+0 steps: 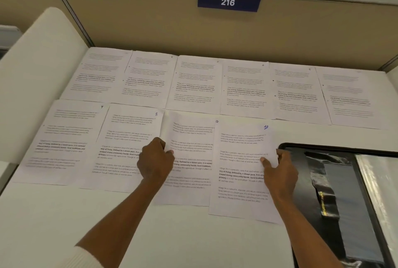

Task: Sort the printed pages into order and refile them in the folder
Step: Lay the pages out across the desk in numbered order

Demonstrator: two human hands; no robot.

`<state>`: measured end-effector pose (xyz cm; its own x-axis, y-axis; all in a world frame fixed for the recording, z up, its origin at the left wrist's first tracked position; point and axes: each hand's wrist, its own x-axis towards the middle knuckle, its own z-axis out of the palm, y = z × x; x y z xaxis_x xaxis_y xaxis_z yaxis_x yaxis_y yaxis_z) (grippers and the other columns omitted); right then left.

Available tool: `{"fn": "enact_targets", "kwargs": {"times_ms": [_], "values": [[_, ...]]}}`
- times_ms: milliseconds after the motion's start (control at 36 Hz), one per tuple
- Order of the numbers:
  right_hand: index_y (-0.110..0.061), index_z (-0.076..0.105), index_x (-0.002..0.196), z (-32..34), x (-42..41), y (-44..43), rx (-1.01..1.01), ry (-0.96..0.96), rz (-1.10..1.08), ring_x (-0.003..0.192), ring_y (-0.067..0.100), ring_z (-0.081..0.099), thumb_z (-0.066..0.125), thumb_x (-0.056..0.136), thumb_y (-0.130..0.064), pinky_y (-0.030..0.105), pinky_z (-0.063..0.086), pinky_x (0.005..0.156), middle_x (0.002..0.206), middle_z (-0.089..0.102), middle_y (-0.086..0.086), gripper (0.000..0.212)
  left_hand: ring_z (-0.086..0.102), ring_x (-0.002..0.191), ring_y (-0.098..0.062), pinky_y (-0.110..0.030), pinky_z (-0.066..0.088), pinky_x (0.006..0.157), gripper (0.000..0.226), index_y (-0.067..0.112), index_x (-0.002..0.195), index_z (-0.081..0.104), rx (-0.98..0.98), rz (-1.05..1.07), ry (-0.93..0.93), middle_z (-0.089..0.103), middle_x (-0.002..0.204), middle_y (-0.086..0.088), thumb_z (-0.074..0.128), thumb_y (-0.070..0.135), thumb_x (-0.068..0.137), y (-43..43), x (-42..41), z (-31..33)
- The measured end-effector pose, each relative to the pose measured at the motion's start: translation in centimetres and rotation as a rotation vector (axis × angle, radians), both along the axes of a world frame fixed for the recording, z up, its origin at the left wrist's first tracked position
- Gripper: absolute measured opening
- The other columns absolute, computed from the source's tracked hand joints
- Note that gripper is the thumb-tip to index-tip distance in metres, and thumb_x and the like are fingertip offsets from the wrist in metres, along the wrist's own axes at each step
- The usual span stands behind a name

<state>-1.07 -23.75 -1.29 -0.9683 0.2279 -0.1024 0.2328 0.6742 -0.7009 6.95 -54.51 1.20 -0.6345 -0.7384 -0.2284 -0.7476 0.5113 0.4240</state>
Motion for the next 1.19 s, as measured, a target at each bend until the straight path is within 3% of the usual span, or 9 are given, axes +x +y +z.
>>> {"fn": "enact_targets", "kwargs": {"times_ms": [111, 222, 361, 472, 667, 1194], "values": [[-0.011, 0.047, 0.142, -0.3, -0.4, 0.1, 0.041, 0.066, 0.033, 0.111, 0.034, 0.064, 0.080, 0.090, -0.015, 0.043, 0.054, 0.086, 0.123, 0.063, 0.012, 0.061, 0.065, 0.105, -0.030, -0.043, 0.053, 0.080, 0.048, 0.012, 0.123, 0.055, -0.155, -0.093, -0.022, 0.067, 0.112, -0.007, 0.084, 0.024, 0.086, 0.4, -0.4, -0.6], [-0.010, 0.047, 0.144, -1.0, -0.2, 0.5, 0.259, 0.231, 0.129, 0.128, 0.034, 0.048, 0.079, 0.088, -0.018, 0.052, 0.051, 0.095, 0.140, 0.050, 0.016, 0.066, 0.053, 0.117, -0.036, -0.047, 0.050, 0.095, 0.070, 0.002, 0.130, 0.054, -0.360, -0.244, -0.037, 0.059, 0.123, -0.018, 0.090, 0.028, 0.076, 1.1, -0.6, -1.5], [-0.017, 0.057, 0.146, -2.0, 0.8, 0.7, 0.352, 0.301, 0.457, 0.148, 0.034, 0.037, 0.069, 0.095, -0.041, 0.055, 0.036, 0.115, 0.160, 0.039, 0.011, 0.058, 0.036, 0.147, -0.034, -0.050, 0.042, 0.117, 0.076, 0.005, 0.146, 0.047, -0.204, -0.440, 0.059, 0.043, 0.155, -0.015, 0.075, 0.052, 0.092, 2.0, -1.0, -2.2], [-0.027, 0.048, 0.155, -3.5, 2.0, 0.5, 0.388, 0.182, 0.541, 0.159, 0.029, 0.019, 0.055, 0.094, -0.068, 0.058, 0.026, 0.123, 0.171, 0.026, 0.006, 0.074, 0.009, 0.162, -0.029, -0.047, 0.021, 0.128, 0.098, 0.007, 0.163, 0.025, -0.078, -0.504, -0.014, 0.010, 0.175, -0.012, 0.059, 0.070, 0.095, 2.5, -1.3, -2.9], [-0.031, 0.037, 0.161, -4.6, 2.3, 0.2, 0.456, 0.124, 0.527, 0.162, 0.027, 0.009, 0.043, 0.095, -0.077, 0.056, 0.020, 0.126, 0.175, 0.013, 0.003, 0.081, -0.010, 0.163, -0.027, -0.040, 0.001, 0.129, 0.107, 0.006, 0.167, 0.010, -0.135, -0.581, -0.063, -0.009, 0.176, -0.013, 0.047, 0.077, 0.095, 1.6, -1.4, -3.6], [-0.028, 0.039, 0.160, -4.5, 1.2, 0.3, 0.465, 0.107, 0.498, 0.161, 0.030, 0.011, 0.042, 0.093, -0.079, 0.060, 0.022, 0.125, 0.174, 0.016, 0.007, 0.085, -0.007, 0.163, -0.028, -0.044, 0.002, 0.133, 0.108, 0.006, 0.165, 0.013, -0.188, -0.607, -0.105, -0.005, 0.176, -0.015, 0.046, 0.080, 0.093, 0.2, -2.0, -3.9]]}}
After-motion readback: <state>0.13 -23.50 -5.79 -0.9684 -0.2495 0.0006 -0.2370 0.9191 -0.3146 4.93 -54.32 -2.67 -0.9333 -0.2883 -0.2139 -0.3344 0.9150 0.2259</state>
